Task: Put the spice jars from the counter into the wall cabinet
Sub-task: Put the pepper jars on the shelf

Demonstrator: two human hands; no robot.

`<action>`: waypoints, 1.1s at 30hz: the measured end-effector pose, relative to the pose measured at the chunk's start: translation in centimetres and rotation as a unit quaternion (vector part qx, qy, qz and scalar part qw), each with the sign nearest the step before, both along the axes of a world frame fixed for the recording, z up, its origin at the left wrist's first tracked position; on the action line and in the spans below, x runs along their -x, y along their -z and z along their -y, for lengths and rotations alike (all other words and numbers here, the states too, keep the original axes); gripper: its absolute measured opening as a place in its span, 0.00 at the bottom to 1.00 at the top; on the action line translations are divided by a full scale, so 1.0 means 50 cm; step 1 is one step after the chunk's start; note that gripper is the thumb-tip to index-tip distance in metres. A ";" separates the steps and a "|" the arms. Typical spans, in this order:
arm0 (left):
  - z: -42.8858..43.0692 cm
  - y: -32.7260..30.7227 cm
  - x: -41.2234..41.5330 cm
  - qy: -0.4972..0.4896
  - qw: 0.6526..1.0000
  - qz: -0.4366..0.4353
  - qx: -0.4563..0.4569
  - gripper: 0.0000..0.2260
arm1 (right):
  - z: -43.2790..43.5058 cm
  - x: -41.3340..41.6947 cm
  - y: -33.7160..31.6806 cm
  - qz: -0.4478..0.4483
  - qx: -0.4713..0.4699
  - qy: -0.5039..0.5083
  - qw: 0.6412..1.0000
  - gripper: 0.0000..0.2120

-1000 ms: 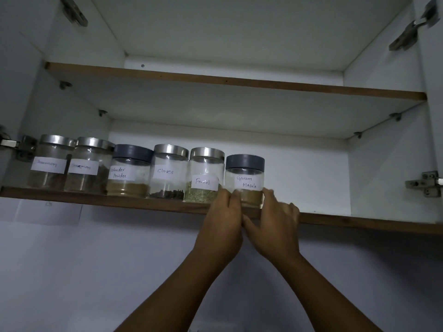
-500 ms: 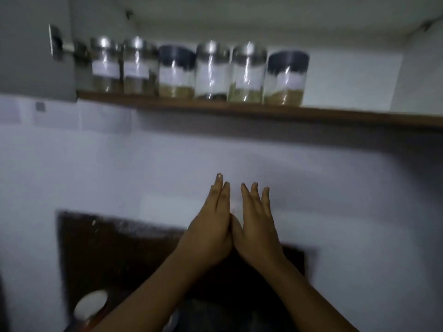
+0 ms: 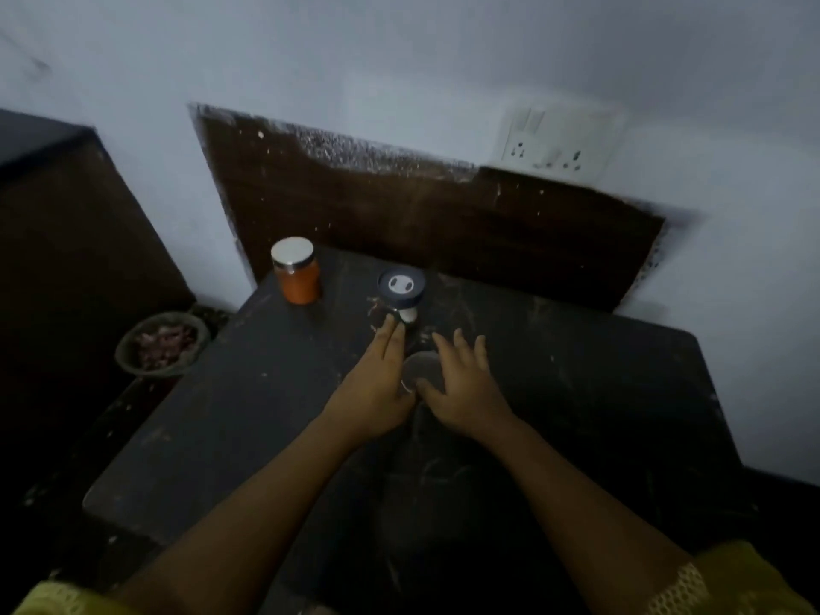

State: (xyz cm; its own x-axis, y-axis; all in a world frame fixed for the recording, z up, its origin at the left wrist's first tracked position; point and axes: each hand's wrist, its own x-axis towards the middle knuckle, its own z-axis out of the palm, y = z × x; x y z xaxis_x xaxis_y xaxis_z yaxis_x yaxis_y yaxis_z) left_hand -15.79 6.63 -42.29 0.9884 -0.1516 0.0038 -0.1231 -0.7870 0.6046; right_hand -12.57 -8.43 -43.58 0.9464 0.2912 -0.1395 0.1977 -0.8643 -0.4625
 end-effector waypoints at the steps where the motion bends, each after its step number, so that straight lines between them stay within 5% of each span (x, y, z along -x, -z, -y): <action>1: -0.002 0.022 0.007 -0.005 1.000 -0.022 0.001 0.40 | 0.002 0.003 0.018 -0.005 0.015 -0.007 1.000 0.38; 8: 0.011 0.099 0.022 0.008 0.991 -0.112 0.072 0.39 | -0.003 -0.006 0.078 -0.086 0.052 -0.024 0.995 0.47; 19: 0.015 0.087 0.027 -0.011 0.975 -0.046 0.218 0.43 | 0.000 -0.009 0.068 -0.005 -0.135 0.061 0.989 0.32; 25: 0.054 0.012 0.037 -0.036 0.974 0.078 0.210 0.55 | 0.004 -0.010 -0.064 0.053 -0.288 0.114 0.949 0.26; 29: 0.079 -0.065 0.040 -0.078 0.940 0.123 0.310 0.51 | 0.015 0.007 -0.152 0.049 -0.394 0.110 0.911 0.30; 33: 0.085 -0.143 0.045 -0.061 0.894 0.105 0.430 0.41 | 0.042 0.040 -0.196 -0.069 -0.505 0.067 0.858 0.33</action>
State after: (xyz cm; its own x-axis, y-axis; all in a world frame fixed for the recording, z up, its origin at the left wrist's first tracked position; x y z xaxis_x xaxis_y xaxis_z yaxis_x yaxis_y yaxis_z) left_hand -18.06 2.39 -35.16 0.9612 0.1059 0.2548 -0.2500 -0.0565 0.9666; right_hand -14.56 -10.53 -33.76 0.9756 0.2194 0.0070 0.0115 -0.0194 -0.9997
